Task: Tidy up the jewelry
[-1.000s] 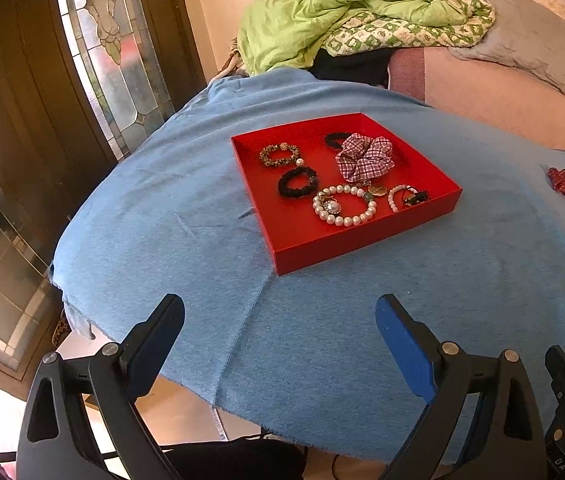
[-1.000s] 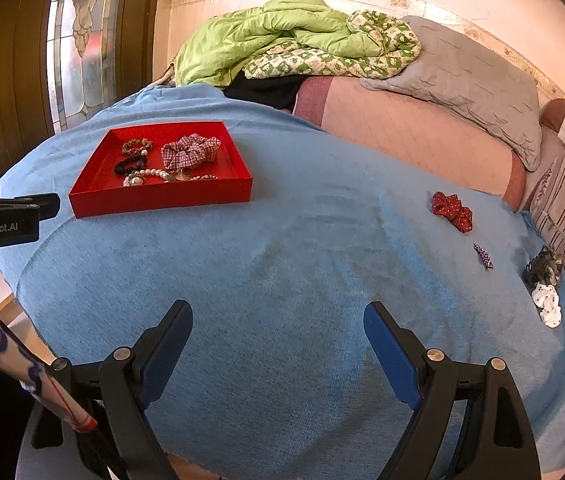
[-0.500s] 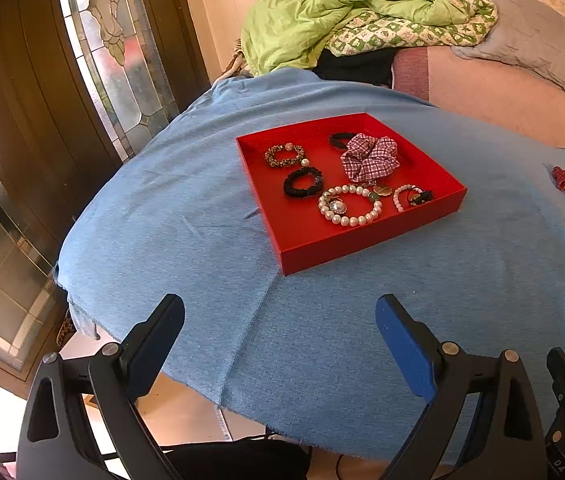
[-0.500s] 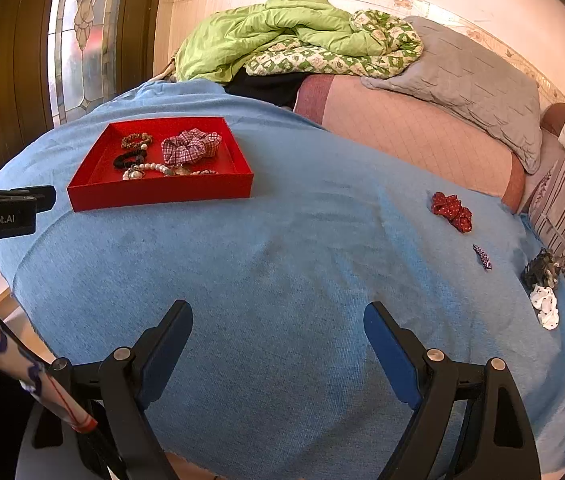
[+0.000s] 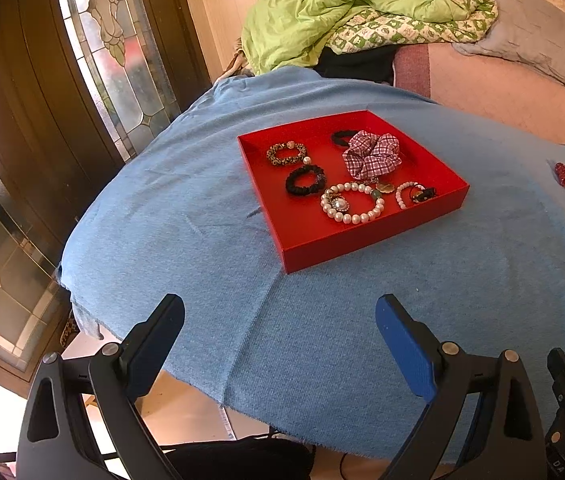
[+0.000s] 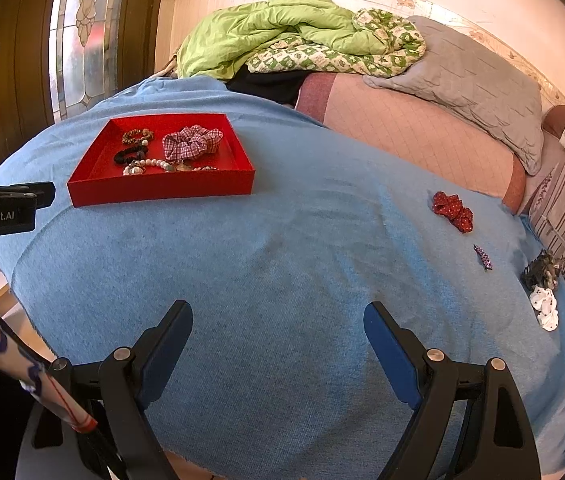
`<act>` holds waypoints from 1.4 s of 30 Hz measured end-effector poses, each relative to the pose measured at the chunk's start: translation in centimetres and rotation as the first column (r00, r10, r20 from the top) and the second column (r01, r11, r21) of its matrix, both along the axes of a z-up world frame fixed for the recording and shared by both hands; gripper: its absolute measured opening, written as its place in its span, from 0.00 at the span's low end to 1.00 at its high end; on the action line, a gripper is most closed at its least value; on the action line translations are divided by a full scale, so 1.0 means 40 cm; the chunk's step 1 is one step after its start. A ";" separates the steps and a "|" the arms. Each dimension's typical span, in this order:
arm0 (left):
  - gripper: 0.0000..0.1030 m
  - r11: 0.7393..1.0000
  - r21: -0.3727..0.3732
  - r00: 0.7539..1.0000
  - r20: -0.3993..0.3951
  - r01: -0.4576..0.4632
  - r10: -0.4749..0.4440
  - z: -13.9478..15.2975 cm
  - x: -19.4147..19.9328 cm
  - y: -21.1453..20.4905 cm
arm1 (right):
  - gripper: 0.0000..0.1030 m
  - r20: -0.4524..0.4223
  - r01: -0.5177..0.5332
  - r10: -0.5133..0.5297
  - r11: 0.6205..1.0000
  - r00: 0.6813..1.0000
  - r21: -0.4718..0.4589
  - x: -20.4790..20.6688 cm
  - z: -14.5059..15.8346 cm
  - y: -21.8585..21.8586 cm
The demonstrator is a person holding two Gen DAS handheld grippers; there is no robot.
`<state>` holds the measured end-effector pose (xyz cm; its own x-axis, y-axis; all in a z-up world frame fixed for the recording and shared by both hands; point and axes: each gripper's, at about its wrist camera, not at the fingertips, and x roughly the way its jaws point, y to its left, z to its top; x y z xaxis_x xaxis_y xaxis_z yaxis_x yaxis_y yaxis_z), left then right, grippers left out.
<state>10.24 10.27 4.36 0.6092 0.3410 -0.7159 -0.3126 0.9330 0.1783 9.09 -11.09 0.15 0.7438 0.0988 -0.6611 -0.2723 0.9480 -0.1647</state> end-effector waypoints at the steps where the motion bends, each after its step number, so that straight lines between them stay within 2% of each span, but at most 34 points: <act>1: 0.93 1.000 0.001 1.000 -0.001 0.000 0.000 -0.001 0.001 0.000 | 0.88 0.000 0.000 0.000 1.000 1.000 -0.001 0.000 0.000 -0.001; 42: 0.93 1.000 0.009 1.000 -0.009 -0.004 0.004 -0.005 0.002 0.005 | 0.88 -0.005 -0.004 0.004 1.000 1.000 -0.003 0.005 -0.006 -0.003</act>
